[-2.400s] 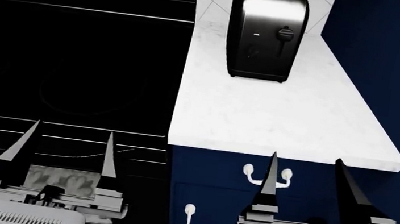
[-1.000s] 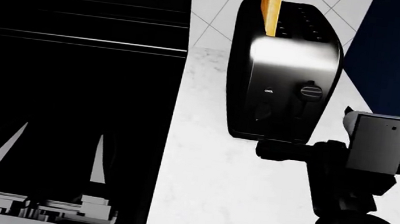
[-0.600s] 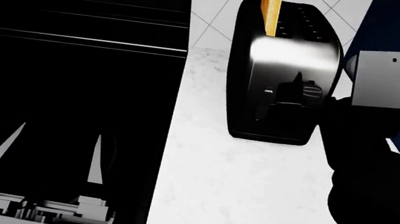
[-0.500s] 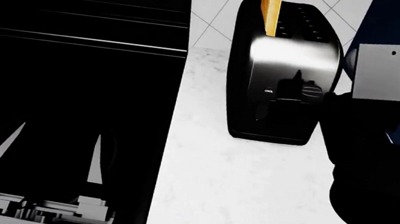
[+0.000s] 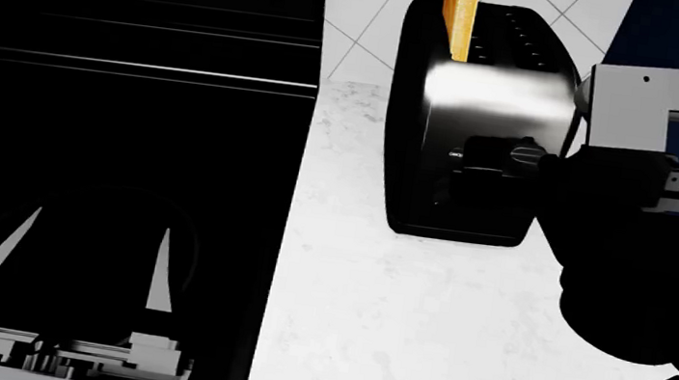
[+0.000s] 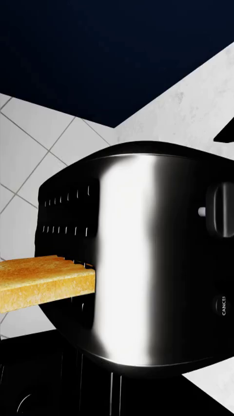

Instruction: Push down the lever of the toaster to turn it on.

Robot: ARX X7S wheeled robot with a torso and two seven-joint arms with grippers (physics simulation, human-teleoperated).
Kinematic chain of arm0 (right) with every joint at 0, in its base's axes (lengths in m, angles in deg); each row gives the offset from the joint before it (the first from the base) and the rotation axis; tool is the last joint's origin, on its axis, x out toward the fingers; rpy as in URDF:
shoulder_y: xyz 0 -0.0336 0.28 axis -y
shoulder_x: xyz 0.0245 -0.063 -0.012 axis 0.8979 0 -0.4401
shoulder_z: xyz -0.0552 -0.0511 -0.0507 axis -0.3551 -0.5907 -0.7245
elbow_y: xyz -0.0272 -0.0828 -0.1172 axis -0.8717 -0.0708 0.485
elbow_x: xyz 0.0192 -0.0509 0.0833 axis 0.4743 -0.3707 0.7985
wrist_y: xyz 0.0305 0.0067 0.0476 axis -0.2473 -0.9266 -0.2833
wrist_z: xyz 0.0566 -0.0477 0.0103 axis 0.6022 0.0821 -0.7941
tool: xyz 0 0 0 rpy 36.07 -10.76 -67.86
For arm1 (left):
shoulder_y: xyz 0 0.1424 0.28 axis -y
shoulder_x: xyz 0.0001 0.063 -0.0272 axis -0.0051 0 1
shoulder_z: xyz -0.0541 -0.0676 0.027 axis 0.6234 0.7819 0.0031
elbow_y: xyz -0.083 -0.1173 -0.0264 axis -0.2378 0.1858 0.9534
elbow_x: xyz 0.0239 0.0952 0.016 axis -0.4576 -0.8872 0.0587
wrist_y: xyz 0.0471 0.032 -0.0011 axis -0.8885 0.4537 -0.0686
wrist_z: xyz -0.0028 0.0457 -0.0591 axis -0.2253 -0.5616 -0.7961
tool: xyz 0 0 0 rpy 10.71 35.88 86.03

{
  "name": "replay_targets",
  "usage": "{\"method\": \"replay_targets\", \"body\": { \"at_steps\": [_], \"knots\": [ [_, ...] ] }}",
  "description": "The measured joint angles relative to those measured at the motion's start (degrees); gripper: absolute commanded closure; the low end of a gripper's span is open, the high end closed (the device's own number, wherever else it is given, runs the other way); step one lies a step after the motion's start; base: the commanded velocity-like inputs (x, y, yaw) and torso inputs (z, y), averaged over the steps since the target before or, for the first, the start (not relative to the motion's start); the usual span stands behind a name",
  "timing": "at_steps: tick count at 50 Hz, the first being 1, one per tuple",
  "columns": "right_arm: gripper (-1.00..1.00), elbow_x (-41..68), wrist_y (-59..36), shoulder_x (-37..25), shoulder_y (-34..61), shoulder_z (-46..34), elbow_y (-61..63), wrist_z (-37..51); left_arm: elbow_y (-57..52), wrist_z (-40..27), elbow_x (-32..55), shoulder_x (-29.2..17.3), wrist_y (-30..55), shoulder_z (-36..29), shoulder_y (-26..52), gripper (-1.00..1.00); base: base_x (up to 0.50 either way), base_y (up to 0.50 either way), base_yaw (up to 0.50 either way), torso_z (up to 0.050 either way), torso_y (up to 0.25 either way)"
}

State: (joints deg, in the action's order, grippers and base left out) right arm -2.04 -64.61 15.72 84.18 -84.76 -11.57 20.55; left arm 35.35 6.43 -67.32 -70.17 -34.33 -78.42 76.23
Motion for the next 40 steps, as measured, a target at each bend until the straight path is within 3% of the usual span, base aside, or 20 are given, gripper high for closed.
{"method": "replay_targets", "body": {
  "at_steps": [12, 13, 40],
  "knots": [
    [-1.0, 2.5, 1.3, -1.1, 1.1, -1.0, -0.8, 2.2, 0.0, -0.2, 0.2, -0.3, -0.2, -0.2, -0.1, -1.0, 0.0, 0.0, 0.0, 0.0, 0.0],
    [1.0, 2.7, 1.4, -1.1, 1.2, -1.1, -0.8, 2.3, 0.0, -0.3, 0.2, -0.4, -0.2, -0.2, -0.1, -1.0, 0.0, 0.0, 0.0, 0.0, 0.0],
    [1.0, 0.9, 4.7, -3.8, 1.8, -5.6, 1.1, 0.9, -0.1, -0.8, 0.5, -1.0, -0.5, -0.5, -0.2, -1.0, 0.0, 0.0, 0.0, 0.0, 0.0]
  ]
}}
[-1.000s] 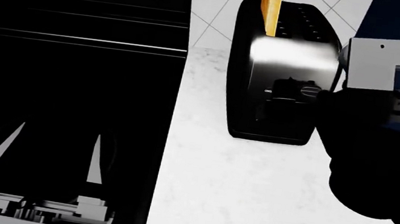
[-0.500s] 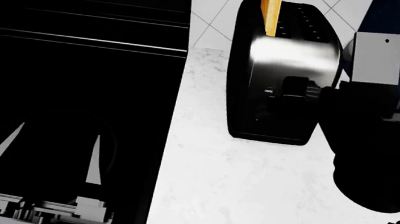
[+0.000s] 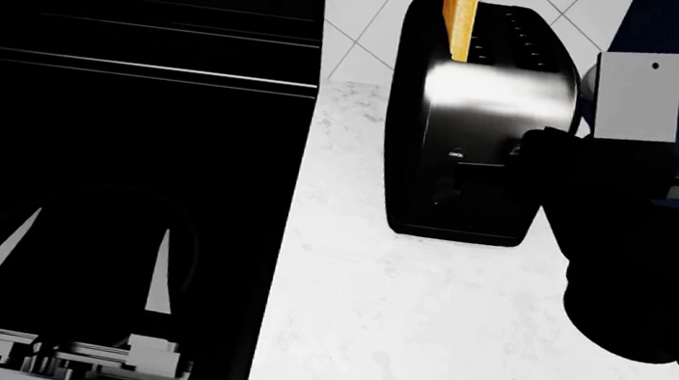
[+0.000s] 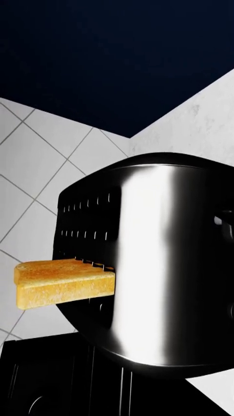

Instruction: Push down the lever of the toaster to turn it on.

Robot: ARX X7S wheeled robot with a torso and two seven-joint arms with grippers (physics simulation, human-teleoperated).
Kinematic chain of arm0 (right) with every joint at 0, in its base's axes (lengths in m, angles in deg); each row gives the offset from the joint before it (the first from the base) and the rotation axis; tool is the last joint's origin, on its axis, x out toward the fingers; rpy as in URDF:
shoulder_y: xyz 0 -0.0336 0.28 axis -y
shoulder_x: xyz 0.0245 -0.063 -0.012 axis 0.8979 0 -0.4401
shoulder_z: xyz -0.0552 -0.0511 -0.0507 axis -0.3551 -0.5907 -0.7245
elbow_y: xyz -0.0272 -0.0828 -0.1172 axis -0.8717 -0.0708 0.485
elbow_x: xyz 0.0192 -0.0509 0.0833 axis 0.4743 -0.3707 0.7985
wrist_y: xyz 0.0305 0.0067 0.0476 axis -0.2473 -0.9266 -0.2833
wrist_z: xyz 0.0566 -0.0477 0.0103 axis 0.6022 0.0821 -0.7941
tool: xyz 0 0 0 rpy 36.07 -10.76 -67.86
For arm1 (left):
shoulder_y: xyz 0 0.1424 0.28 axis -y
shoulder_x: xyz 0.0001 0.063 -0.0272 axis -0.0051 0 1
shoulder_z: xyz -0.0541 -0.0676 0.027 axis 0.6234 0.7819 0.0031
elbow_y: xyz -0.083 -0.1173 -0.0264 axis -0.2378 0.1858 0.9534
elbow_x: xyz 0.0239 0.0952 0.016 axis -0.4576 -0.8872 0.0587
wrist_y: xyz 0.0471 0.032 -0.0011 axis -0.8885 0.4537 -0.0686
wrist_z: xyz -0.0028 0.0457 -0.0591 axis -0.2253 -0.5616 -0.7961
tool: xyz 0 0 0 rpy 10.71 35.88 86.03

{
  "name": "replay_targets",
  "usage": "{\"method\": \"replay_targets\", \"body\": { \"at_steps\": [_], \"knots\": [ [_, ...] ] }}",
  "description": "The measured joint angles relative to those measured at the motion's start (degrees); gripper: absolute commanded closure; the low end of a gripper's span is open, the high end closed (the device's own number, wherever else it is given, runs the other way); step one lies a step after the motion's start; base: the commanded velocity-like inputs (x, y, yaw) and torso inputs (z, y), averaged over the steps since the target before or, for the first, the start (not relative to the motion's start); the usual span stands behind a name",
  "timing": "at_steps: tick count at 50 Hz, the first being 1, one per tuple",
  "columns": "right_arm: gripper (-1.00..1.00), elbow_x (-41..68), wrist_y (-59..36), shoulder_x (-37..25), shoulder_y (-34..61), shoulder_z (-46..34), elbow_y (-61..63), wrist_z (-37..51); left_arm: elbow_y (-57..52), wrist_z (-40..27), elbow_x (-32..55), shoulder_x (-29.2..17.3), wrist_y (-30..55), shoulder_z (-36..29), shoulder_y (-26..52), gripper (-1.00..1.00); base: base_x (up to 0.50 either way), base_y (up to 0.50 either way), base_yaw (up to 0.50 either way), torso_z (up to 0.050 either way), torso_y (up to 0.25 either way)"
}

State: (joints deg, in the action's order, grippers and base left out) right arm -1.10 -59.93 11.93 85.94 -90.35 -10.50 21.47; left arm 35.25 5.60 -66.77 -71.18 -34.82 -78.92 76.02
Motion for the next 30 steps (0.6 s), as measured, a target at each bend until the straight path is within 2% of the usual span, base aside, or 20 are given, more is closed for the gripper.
{"method": "replay_targets", "body": {
  "at_steps": [30],
  "knots": [
    [1.0, -9.1, 6.7, -1.8, -0.2, -6.8, -1.9, -7.9, 0.5, -0.5, 0.4, -0.6, -0.3, -0.3, 0.3, -1.0, 0.0, 0.0, 0.0, 0.0, 0.0]
  ]
}}
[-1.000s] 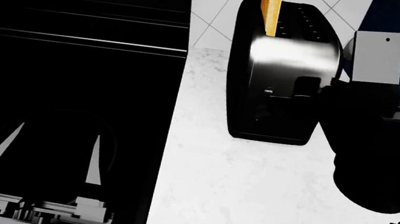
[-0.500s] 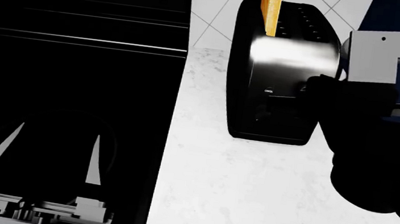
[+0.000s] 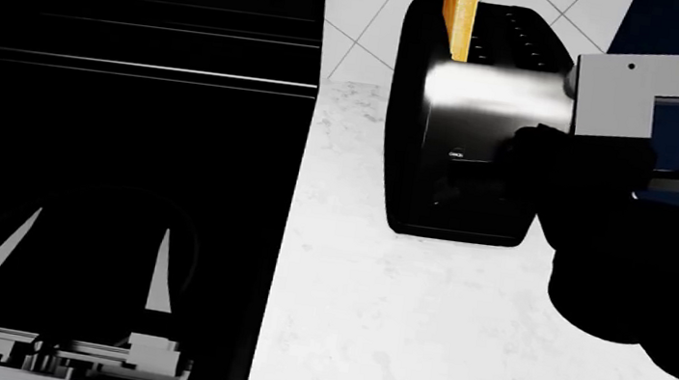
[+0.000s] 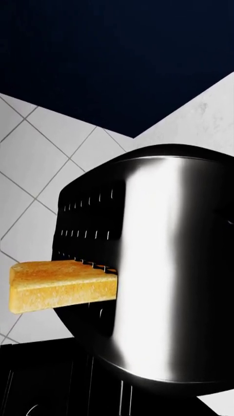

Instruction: Push down the lever of the toaster to turn it on.

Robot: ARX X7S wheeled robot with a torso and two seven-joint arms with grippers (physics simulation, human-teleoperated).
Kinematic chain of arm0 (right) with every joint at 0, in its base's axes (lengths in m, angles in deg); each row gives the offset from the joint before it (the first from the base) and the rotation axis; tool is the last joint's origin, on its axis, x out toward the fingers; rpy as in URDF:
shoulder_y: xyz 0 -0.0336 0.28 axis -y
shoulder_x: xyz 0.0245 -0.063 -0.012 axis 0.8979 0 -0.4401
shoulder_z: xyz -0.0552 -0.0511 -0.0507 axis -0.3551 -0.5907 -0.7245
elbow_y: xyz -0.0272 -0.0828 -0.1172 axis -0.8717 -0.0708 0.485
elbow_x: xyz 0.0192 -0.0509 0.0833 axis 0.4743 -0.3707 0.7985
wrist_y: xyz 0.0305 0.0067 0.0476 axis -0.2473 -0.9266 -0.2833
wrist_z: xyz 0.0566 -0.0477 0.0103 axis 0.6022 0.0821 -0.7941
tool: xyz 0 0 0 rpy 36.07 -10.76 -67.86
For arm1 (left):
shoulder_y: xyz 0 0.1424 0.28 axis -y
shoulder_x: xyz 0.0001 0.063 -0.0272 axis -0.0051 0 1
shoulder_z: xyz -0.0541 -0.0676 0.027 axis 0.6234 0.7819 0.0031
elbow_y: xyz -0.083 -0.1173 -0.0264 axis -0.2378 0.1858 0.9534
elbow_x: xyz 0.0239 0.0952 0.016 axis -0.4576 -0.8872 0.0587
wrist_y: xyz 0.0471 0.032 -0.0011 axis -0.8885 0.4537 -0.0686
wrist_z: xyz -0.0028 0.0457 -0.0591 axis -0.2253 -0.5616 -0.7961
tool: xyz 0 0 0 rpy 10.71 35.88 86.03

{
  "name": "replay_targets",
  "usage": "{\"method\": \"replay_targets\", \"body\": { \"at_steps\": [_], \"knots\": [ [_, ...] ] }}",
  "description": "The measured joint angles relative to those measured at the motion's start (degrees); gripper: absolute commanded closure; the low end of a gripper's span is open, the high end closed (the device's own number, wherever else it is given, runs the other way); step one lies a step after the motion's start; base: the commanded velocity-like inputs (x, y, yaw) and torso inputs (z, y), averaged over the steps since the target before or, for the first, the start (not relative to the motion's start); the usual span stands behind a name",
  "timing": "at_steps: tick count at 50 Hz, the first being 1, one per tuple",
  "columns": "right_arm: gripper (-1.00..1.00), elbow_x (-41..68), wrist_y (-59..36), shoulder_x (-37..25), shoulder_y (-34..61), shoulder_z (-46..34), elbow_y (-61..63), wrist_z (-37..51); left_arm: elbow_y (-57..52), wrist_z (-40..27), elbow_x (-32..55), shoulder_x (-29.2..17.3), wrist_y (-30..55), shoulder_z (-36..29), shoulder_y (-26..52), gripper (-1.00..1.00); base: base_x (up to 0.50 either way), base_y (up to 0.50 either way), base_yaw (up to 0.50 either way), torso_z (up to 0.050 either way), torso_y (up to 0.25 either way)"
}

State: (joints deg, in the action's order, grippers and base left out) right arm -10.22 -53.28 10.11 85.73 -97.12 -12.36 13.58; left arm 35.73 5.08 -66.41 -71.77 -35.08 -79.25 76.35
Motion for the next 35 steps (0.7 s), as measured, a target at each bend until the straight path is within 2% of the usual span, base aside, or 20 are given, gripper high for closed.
{"method": "replay_targets", "body": {
  "at_steps": [35],
  "knots": [
    [1.0, -8.0, 10.2, -2.0, -10.1, -3.6, 0.6, -7.7, -0.2, -0.7, 0.3, -0.7, -0.1, -0.4, -0.1, -1.0, 0.0, 0.0, 0.0, 0.0, 0.0]
  ]
}}
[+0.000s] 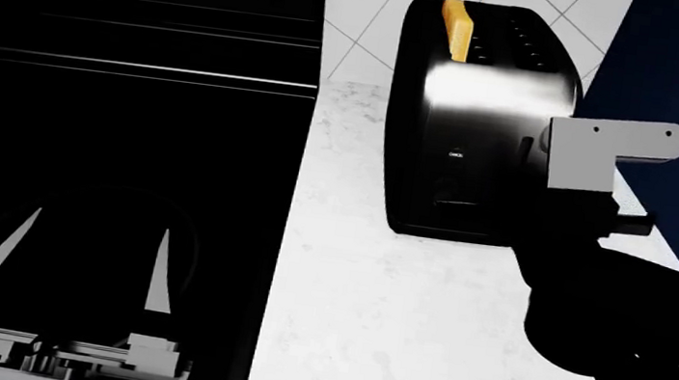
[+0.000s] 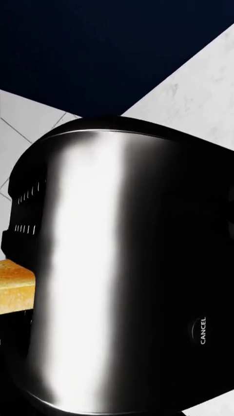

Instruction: Push down the lever of the toaster to turn it on.

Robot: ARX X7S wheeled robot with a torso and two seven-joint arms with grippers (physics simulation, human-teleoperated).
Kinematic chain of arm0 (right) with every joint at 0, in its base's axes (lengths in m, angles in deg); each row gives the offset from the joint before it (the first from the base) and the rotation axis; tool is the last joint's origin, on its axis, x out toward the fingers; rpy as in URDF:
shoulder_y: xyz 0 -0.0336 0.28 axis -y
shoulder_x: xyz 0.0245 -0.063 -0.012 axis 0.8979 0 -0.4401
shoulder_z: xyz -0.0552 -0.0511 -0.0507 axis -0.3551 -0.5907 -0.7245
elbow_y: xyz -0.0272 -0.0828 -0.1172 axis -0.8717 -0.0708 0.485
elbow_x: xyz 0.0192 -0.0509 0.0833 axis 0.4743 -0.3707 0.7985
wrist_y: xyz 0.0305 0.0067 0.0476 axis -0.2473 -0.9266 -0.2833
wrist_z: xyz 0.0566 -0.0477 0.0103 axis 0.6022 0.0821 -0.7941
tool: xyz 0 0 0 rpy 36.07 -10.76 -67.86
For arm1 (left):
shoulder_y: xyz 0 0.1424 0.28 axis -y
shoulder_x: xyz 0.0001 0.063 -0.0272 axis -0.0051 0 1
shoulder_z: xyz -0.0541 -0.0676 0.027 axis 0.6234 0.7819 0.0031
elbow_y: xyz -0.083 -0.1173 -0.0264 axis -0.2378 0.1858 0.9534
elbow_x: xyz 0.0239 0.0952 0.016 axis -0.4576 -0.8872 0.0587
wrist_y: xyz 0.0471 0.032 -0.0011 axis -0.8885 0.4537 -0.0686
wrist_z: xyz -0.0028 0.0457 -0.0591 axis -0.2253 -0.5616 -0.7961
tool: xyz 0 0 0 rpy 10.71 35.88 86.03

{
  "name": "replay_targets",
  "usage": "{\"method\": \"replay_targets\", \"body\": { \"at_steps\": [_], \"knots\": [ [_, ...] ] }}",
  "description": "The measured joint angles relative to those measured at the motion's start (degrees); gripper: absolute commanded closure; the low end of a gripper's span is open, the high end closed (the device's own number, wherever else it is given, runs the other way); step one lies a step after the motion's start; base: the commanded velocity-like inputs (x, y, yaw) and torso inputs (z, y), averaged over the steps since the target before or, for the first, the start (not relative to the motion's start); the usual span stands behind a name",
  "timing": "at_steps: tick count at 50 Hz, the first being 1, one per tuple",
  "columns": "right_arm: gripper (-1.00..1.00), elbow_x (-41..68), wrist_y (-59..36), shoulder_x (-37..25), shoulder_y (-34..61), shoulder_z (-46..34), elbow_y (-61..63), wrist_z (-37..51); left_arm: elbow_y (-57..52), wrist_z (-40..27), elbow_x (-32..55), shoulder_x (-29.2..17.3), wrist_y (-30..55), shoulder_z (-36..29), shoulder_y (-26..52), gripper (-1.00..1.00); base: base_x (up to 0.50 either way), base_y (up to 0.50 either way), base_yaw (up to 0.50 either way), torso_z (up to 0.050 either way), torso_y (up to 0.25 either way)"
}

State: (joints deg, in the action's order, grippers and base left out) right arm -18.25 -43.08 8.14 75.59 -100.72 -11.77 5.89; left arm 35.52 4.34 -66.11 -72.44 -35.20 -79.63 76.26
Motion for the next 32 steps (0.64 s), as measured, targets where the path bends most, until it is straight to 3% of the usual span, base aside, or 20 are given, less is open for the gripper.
{"method": "replay_targets", "body": {
  "at_steps": [32],
  "knots": [
    [1.0, -6.9, 9.3, -0.8, -7.0, -0.5, 1.1, -5.8, -0.1, -0.6, 0.1, -0.6, -0.3, -0.4, -0.2, -1.0, 0.0, 0.0, 0.0, 0.0, 0.0]
  ]
}}
